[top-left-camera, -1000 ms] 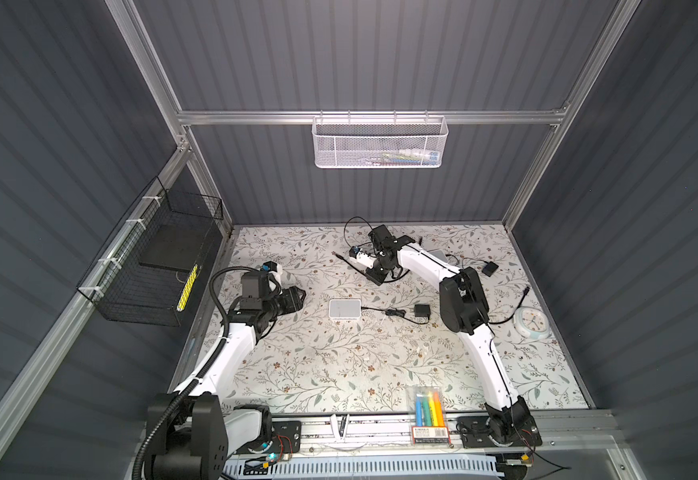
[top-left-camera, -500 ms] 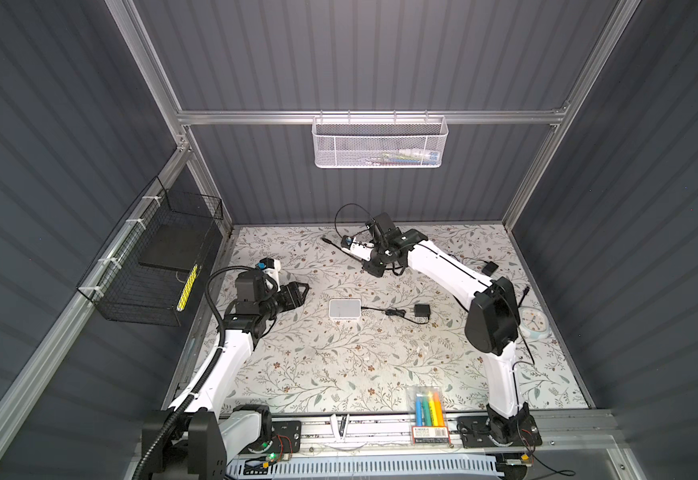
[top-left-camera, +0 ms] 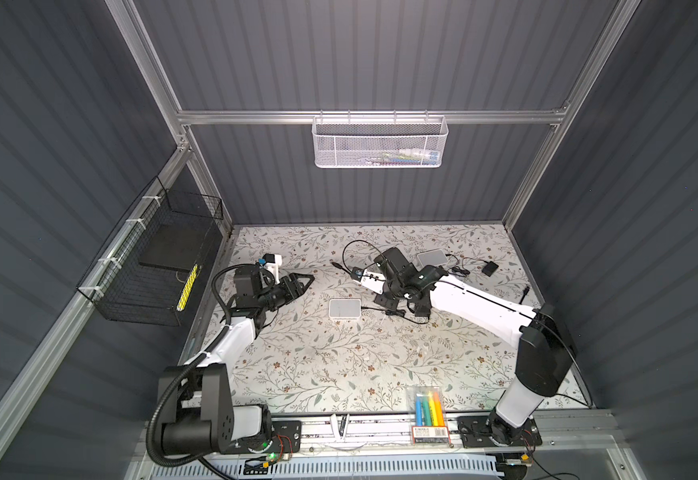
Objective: Insert the plug into the switch port
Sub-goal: 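Bring the cable's network plug toward the left gripper while the left reaches for it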
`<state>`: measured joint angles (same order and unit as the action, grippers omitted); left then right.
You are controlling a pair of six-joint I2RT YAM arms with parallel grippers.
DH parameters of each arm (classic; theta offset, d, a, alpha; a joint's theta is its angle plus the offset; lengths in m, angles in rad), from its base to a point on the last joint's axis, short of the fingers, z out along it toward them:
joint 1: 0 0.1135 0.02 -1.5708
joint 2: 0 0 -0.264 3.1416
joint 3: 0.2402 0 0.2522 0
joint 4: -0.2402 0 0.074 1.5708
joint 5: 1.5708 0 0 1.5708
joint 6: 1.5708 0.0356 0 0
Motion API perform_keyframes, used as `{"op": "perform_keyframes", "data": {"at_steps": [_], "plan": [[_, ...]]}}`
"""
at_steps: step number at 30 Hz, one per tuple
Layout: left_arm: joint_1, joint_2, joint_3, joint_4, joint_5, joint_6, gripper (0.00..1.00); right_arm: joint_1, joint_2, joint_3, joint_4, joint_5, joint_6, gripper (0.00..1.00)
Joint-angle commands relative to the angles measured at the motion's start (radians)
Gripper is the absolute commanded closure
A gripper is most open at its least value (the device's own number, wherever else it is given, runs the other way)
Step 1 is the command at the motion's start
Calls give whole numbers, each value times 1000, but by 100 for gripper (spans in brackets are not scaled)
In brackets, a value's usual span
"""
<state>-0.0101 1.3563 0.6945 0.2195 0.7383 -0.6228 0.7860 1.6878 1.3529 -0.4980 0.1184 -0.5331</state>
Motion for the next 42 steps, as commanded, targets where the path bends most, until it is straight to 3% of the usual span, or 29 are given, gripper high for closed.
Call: {"op": "perform_keyframes", "data": {"at_steps": [1, 10, 23, 32, 42], "plan": [[2, 39, 37, 23, 99, -13, 35, 27, -28, -45, 36, 16, 46, 100], [-29, 96, 89, 36, 139, -41, 38, 65, -22, -46, 39, -21, 51, 100], [-55, 129, 80, 97, 106, -82, 47, 84, -28, -51, 42, -62, 56, 100], [-56, 130, 75, 113, 83, -92, 62, 90, -34, -55, 38, -60, 56, 100], [-62, 130, 62, 142, 60, -104, 73, 97, -35, -54, 36, -62, 53, 100]]}}
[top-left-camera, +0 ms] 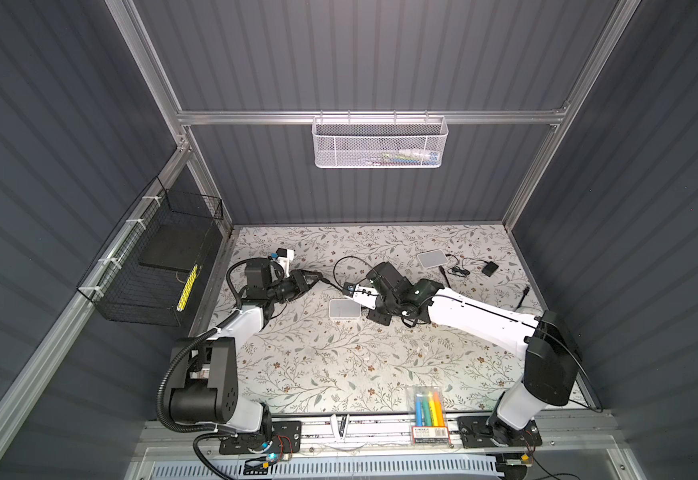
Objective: Insert the plug into the switch port
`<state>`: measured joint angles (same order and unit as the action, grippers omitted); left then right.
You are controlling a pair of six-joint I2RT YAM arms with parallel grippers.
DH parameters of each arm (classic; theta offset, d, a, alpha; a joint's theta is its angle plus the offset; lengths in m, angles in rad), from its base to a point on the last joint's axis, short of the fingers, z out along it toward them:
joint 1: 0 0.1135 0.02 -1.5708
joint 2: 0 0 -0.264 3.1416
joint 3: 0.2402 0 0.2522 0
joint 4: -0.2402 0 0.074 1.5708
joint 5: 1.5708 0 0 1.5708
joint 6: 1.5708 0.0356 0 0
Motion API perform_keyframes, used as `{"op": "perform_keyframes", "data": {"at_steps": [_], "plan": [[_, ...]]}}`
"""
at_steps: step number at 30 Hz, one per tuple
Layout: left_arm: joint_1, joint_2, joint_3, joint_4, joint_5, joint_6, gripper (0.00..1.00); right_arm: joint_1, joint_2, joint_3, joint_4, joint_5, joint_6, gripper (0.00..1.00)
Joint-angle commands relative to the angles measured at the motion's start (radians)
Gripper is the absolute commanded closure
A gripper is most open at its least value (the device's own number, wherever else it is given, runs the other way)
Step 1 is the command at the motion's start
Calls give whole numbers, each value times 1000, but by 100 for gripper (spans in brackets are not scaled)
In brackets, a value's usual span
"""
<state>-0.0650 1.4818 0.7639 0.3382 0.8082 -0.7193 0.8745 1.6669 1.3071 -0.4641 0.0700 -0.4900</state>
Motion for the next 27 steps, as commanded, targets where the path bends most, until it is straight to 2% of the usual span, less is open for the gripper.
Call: {"op": "perform_keyframes", "data": {"at_steps": [1, 13, 27], "plan": [[-7, 5, -7, 26, -9, -10, 73, 8, -13, -8, 3, -13, 11, 100], [-9, 16, -12, 44, -23, -23, 80, 20, -21, -12, 9, -15, 1, 100], [-15, 25, -14, 76, -25, -47, 94, 41, -13, -50, 66, 74, -44, 100]]}}
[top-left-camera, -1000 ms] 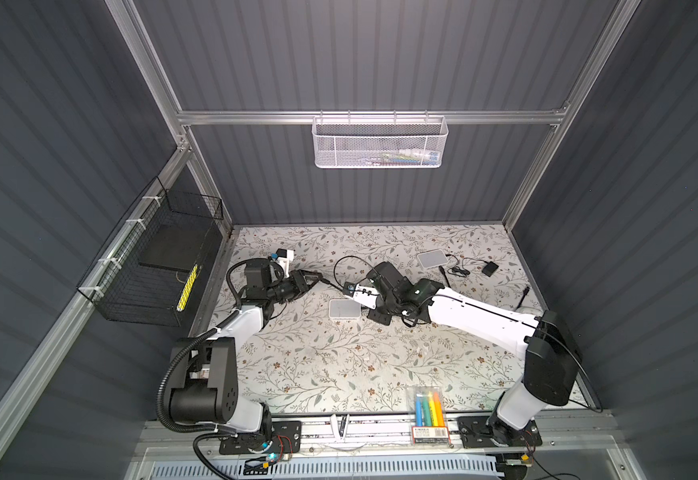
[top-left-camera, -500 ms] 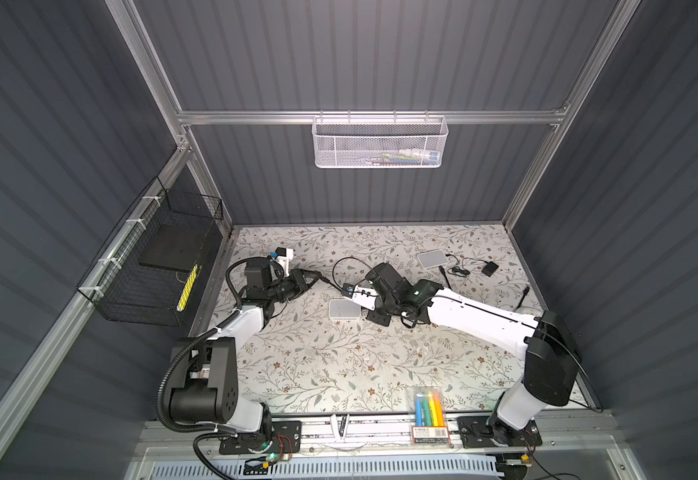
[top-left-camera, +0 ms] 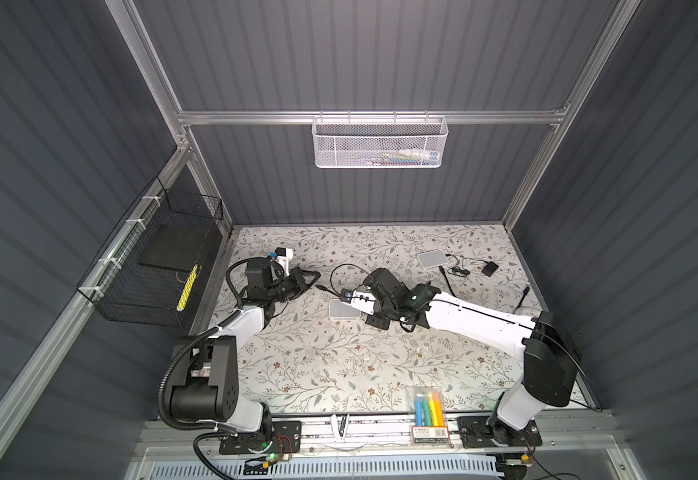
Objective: Insert the plug into the switch port
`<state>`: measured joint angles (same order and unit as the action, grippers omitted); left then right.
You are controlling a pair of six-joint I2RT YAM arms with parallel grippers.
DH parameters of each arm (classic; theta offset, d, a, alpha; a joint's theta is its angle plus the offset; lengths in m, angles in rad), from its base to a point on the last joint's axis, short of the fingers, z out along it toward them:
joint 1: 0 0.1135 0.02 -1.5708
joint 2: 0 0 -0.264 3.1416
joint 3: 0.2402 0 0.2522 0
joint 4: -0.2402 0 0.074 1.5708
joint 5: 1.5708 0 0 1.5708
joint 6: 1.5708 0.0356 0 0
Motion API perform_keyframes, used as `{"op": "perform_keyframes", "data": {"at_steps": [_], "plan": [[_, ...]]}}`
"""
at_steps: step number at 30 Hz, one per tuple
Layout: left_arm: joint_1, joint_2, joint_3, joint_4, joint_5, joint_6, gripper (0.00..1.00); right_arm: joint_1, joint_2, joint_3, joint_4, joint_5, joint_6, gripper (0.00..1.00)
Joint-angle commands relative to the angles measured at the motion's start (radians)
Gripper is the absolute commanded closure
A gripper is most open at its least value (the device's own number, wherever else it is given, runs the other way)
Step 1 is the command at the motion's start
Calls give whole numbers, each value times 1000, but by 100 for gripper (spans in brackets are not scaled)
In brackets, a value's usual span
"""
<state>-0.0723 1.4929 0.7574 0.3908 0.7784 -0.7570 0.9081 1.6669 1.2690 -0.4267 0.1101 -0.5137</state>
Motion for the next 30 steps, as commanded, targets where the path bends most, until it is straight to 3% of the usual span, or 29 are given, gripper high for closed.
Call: {"op": "perform_keyframes", "data": {"at_steps": [1, 4, 10, 12, 22, 30], "plan": [[-9, 16, -6, 26, 7, -11, 94, 9, -13, -14, 32, 40, -23, 100], [-10, 24, -5, 31, 14, -13, 92, 11, -10, -19, 32, 51, -33, 100], [-3, 13, 22, -100, -31, 44, 53, 12, -16, -34, 70, 88, -44, 100], [3, 15, 34, -125, -35, 53, 48, 12, -21, -37, 71, 96, -45, 100], [11, 58, 66, -149, -7, 42, 47, 15, -39, -51, 86, 109, -45, 100], [11, 104, 54, -45, 33, -34, 55, 23, -30, -38, 95, 102, -52, 100]]}}
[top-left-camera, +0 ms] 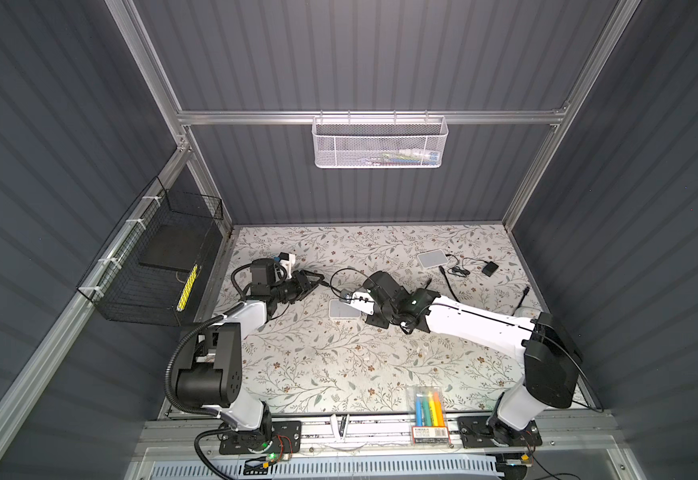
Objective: Insert the plug into the switch port
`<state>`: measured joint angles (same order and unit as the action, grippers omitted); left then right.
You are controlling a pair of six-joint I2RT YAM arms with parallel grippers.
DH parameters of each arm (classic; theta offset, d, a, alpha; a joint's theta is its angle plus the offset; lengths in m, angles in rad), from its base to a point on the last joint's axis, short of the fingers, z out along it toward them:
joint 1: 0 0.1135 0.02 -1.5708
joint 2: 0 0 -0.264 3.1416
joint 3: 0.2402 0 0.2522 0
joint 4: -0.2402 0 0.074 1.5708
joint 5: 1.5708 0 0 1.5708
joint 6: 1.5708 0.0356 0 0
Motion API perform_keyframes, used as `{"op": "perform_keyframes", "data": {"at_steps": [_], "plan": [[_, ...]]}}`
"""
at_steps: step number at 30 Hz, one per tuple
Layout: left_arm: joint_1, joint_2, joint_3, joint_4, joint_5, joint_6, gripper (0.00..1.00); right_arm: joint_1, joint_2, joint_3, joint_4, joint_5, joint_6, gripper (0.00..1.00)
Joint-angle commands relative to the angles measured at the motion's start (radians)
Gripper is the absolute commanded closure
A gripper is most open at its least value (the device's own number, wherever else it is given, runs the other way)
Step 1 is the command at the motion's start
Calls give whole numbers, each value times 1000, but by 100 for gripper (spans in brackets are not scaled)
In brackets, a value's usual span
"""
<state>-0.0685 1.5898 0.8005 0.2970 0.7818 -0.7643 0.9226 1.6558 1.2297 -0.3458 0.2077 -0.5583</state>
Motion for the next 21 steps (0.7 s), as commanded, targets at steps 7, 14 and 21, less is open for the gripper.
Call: {"op": "perform_keyframes", "data": {"at_steps": [7, 14, 21], "plan": [[7, -5, 16, 56, 26, -29, 64, 10, -5, 7, 13, 4, -8, 100], [7, -13, 7, 88, 17, -56, 66, 12, 5, 6, 13, 11, -7, 100], [7, -20, -8, 130, -16, -123, 52, 13, 11, 6, 14, 31, -5, 100]]}}
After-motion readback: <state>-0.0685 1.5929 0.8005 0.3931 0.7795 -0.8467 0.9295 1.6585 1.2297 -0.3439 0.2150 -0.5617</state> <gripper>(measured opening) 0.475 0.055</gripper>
